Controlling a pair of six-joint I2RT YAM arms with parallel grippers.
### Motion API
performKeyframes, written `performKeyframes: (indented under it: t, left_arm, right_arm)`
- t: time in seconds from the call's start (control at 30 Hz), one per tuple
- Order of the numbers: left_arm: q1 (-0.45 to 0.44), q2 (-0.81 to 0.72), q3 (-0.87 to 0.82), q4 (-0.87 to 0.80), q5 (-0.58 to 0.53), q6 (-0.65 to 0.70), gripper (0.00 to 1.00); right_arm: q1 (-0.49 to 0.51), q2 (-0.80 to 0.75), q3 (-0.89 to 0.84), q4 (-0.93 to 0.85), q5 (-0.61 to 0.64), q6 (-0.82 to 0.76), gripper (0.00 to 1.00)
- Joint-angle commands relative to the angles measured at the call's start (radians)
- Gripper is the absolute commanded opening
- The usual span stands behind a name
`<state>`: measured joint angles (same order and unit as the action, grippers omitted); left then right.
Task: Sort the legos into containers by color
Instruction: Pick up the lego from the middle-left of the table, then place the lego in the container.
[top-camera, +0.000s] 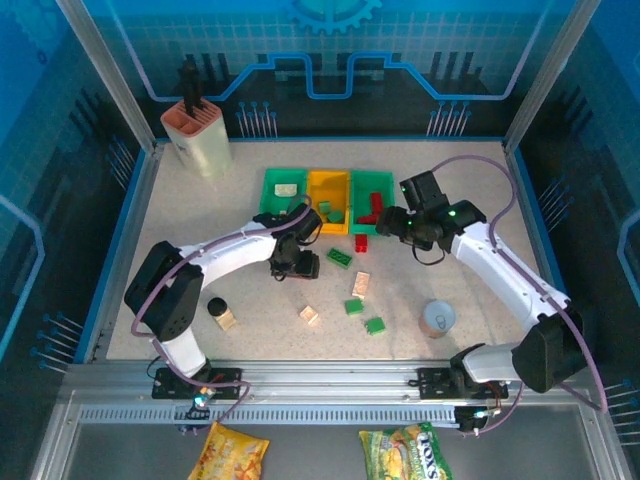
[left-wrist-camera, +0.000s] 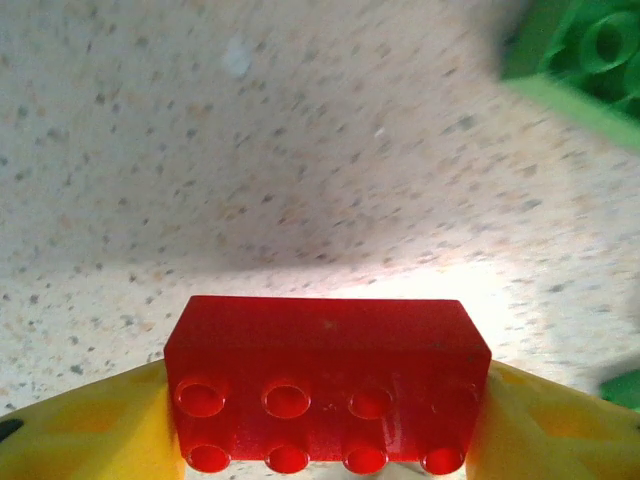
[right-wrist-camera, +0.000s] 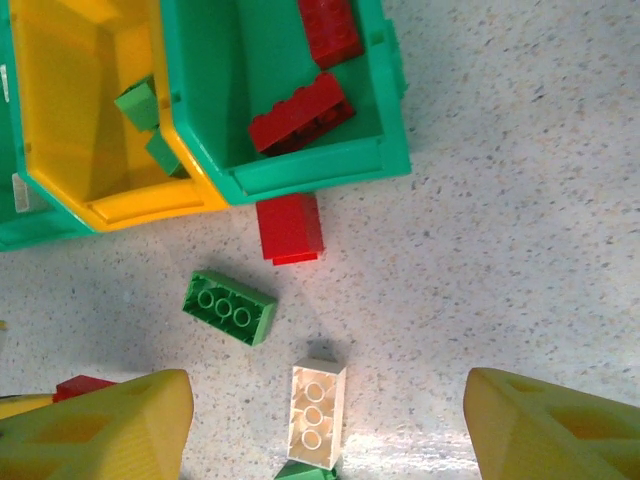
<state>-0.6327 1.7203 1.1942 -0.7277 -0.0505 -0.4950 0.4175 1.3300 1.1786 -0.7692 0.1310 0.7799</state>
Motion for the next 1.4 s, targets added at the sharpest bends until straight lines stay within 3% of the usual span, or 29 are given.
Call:
performKeyframes:
  t: [0.0,0.67,0.97,1.37]
  left_arm:
    - [0.006,0.004,0.075,-0.010,0.044,-0.002,0.53]
    - [-0.002,0.252,0.475,0.162,0.191,-0.097,0.51]
    - [0.000,0.340,0.545,0.367,0.202,-0.247,0.49]
    - [-0.005,0.476,0.617,0.483,0.122,-0.514,0.48]
  right_arm:
    - [-0.038,-0.048,-0.033,-0.016,0.013,-0.027,0.73]
    - [-0.224,-0.215,-0.145,-0.041,-0.052,-0.092,0.73]
    - [-0.247,-0.253,-0.148,-0.059,-0.056,-0.096,0.72]
    - [-0.254,-0.282,-0.167,-0.070,-0.064,-0.093,0.72]
